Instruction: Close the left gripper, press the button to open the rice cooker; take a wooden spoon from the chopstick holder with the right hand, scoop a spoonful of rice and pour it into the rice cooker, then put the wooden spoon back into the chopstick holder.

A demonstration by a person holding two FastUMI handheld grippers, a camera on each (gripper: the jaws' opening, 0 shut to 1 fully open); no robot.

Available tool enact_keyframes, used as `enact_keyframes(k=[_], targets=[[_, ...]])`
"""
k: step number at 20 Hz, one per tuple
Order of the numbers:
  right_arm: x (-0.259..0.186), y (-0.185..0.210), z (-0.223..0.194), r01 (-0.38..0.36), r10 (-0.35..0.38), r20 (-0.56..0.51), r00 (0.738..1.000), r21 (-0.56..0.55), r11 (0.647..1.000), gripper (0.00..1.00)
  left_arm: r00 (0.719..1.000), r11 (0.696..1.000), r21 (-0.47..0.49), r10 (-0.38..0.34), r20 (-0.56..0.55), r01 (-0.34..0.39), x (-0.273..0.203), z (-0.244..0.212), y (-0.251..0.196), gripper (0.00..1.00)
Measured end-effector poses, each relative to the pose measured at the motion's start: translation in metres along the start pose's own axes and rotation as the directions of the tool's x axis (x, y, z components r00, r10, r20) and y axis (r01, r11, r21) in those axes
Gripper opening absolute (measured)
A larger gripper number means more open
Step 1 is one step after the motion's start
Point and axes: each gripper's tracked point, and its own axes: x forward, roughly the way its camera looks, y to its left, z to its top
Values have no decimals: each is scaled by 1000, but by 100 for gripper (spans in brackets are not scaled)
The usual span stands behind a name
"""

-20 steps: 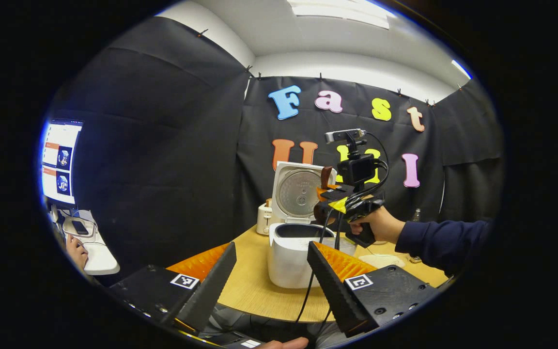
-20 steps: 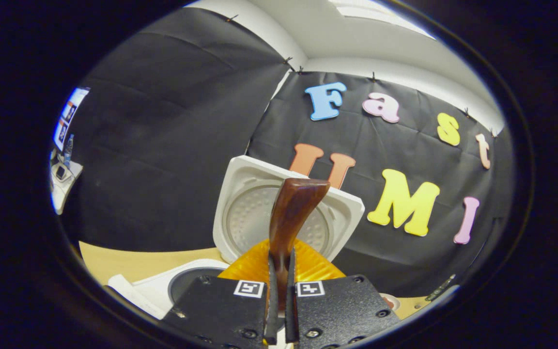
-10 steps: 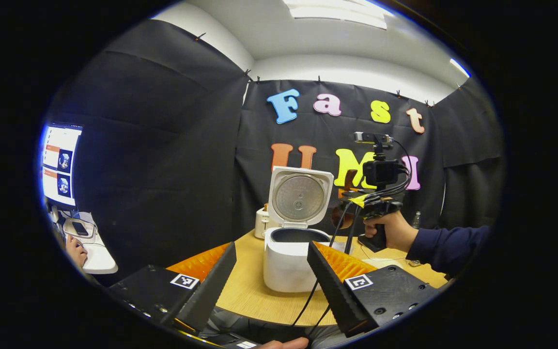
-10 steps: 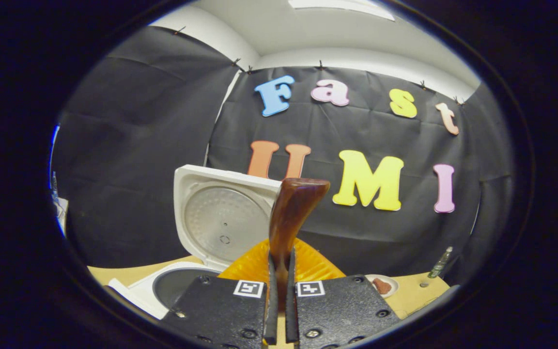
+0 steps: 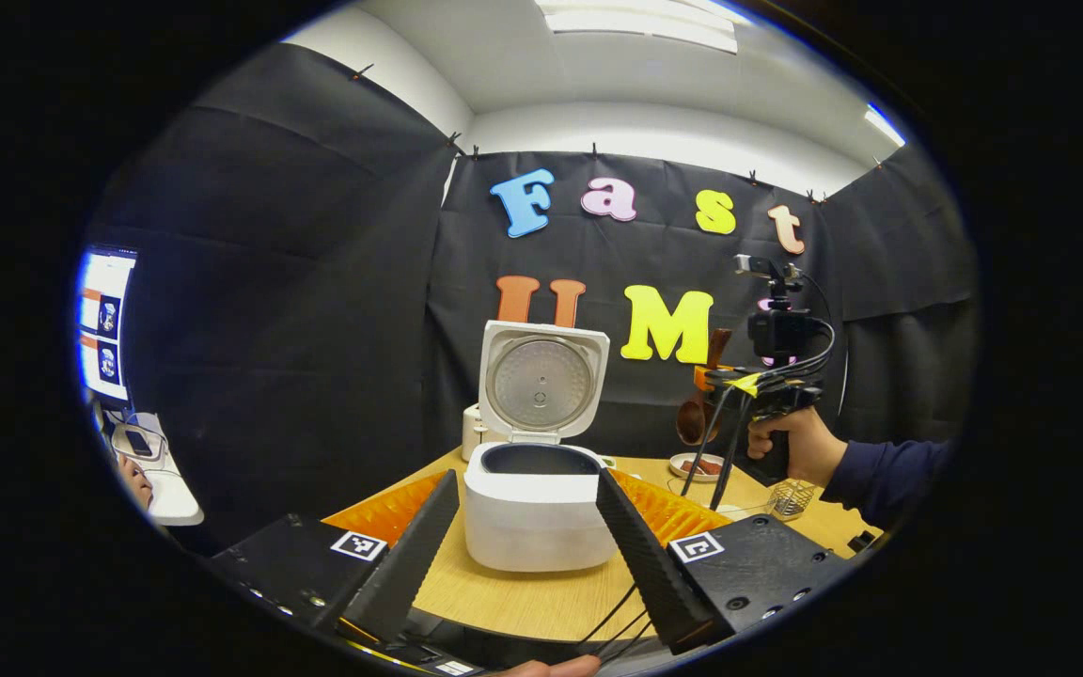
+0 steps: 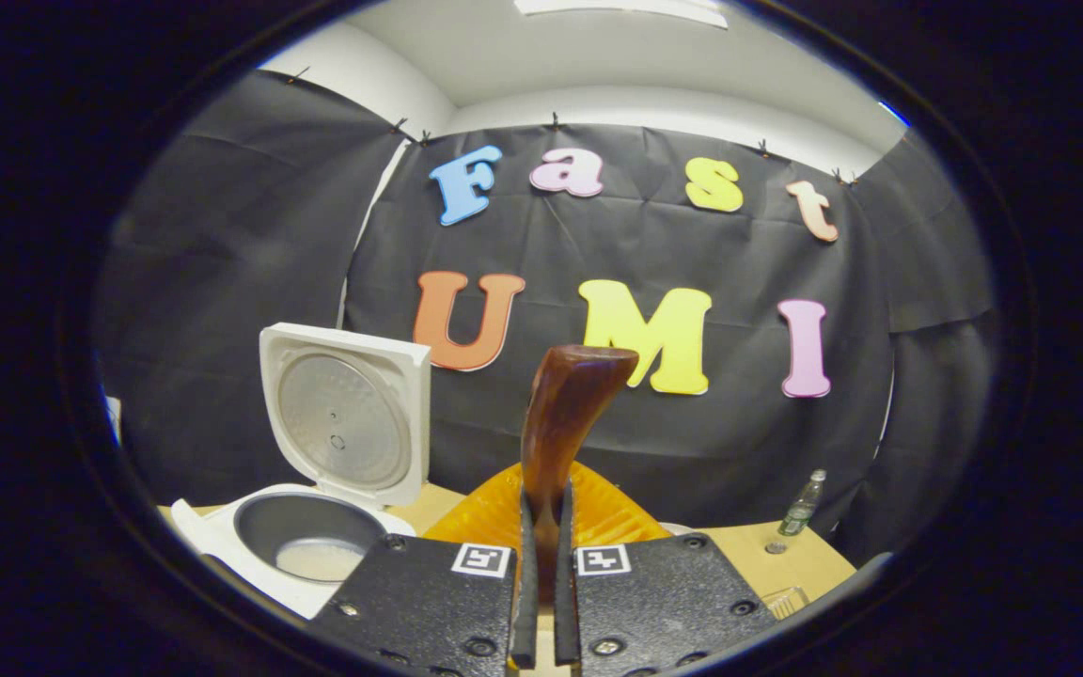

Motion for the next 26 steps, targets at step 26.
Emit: enact_keyframes(k=[26], targets=[[-60, -285, -110, 290, -262, -178, 949, 154, 945, 14, 997, 997, 42, -68, 24, 67, 74, 10, -84, 94]])
